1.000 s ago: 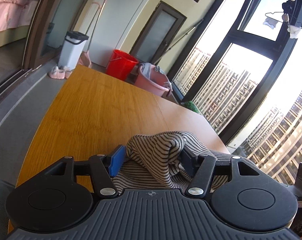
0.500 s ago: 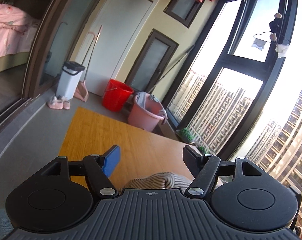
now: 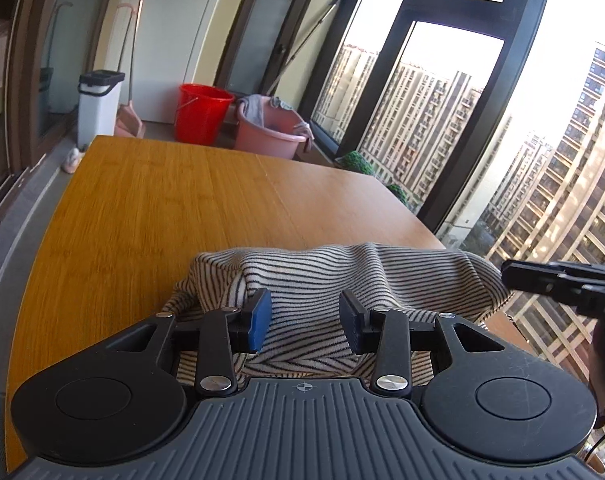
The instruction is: Fold clothes
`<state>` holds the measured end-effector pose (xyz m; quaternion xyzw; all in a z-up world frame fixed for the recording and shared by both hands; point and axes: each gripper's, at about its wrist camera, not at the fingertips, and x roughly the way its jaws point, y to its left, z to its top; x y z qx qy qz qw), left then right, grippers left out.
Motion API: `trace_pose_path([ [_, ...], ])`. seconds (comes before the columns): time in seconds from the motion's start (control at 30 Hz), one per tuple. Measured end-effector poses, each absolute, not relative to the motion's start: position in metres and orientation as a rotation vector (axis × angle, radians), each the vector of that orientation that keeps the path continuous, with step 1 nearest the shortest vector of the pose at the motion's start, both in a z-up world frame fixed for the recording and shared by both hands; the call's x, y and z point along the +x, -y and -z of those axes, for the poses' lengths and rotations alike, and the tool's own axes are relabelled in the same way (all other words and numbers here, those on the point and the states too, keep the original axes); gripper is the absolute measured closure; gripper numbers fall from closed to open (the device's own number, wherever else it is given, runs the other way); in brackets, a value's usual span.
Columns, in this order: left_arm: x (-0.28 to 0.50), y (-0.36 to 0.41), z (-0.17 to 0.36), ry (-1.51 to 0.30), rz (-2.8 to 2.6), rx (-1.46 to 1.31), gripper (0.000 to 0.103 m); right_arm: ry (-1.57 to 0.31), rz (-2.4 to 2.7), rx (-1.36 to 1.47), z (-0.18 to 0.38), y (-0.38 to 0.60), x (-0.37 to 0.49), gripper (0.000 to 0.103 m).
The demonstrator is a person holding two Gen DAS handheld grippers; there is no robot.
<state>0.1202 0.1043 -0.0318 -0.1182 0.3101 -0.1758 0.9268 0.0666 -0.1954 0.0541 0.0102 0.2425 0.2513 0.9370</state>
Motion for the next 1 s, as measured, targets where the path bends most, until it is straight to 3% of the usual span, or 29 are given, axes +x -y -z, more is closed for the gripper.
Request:
trace_pose_path([
  [0.07,0.12,-0.103,0.033,-0.638,0.352,-0.235,0.061,-0.51,-0.464,-0.026,-0.047,0.191,0.075,0.066],
  [0.3,0.12,-0.109,0.037,-0.644,0.343,-0.238,0.061,-0.662,-0.316,-0.06,0.009,0.195,0.101,0.066],
  [0.6,0.133,-0.114,0.046,-0.638,0.306,-0.222,0.066,-0.649,-0.322,-0.079,0.017,0.187,0.109,0.059],
  [1.0,0.133,-0.114,0.047,-0.623,0.283,-0.224,0.067,-0.608,-0.333,-0.086,-0.001,0.176,0.119,0.058],
])
